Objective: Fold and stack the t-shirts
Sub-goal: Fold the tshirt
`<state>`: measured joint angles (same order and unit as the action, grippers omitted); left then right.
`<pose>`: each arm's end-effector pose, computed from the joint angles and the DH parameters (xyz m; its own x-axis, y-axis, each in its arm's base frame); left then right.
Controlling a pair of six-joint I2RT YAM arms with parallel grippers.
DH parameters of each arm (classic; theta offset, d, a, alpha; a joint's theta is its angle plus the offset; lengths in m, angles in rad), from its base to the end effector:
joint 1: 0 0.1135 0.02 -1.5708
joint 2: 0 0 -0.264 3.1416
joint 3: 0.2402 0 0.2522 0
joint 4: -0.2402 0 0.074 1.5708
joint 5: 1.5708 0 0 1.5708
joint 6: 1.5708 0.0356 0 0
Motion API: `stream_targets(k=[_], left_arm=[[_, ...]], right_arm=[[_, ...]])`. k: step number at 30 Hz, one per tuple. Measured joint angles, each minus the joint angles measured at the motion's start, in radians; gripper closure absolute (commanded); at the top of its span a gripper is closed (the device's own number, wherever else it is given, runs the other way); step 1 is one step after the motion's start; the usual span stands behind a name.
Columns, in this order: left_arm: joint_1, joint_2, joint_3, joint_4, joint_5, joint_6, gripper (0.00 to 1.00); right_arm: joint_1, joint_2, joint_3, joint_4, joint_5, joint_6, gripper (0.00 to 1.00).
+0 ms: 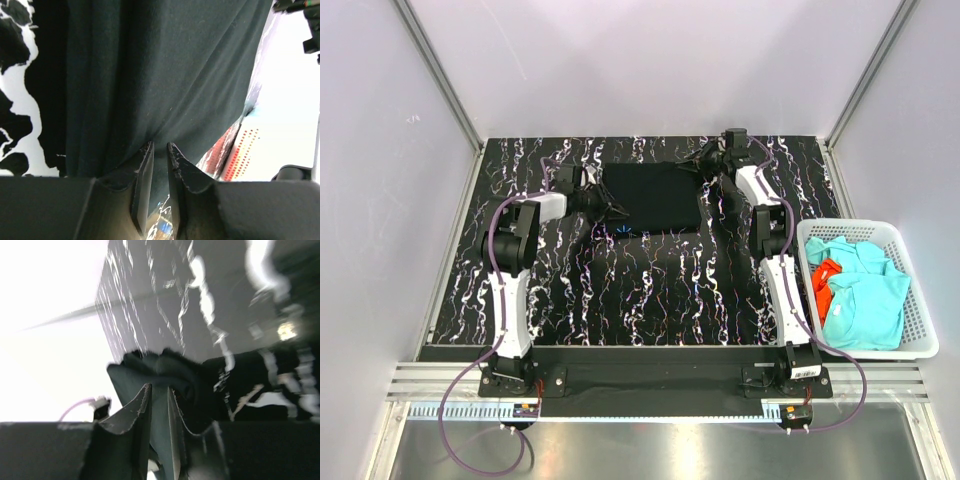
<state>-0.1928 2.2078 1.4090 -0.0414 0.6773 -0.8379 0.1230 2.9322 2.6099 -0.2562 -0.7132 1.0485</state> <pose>0.4460 -0.1098 0.1163 -0.9051 -0.4134 -0.0995 -0.1688 0.5641 -0.8082 0.6066 0.0985 0.0925 -0.8223 0.5588 -0.1077 0.1528 0.3990 0.9041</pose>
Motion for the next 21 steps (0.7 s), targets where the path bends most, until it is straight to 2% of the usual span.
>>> stream_targets(k=[4,7,11,14,17,21], left_arm=[[0.002,-0.009,0.000,-0.029,0.000,0.045,0.75],[0.003,-0.014,0.003,-0.050,0.001,0.082,0.74],[0.007,-0.014,0.061,-0.105,0.001,0.113,0.72],[0.022,-0.006,0.137,-0.089,0.006,0.098,0.71],[0.045,0.034,0.233,0.010,0.018,0.026,0.71],[0.074,0.118,0.317,0.154,0.032,-0.088,0.71]], right_arm=[[-0.016,0.012,0.008,0.032,0.049,0.074,0.73],[-0.037,0.064,0.075,0.059,0.069,0.132,0.74],[-0.067,0.094,0.100,0.087,0.066,0.176,0.73],[-0.085,0.038,0.001,0.116,0.061,0.167,0.66],[-0.092,-0.057,-0.118,0.080,0.058,0.127,0.59],[-0.098,-0.172,-0.207,-0.005,0.048,0.048,0.58]])
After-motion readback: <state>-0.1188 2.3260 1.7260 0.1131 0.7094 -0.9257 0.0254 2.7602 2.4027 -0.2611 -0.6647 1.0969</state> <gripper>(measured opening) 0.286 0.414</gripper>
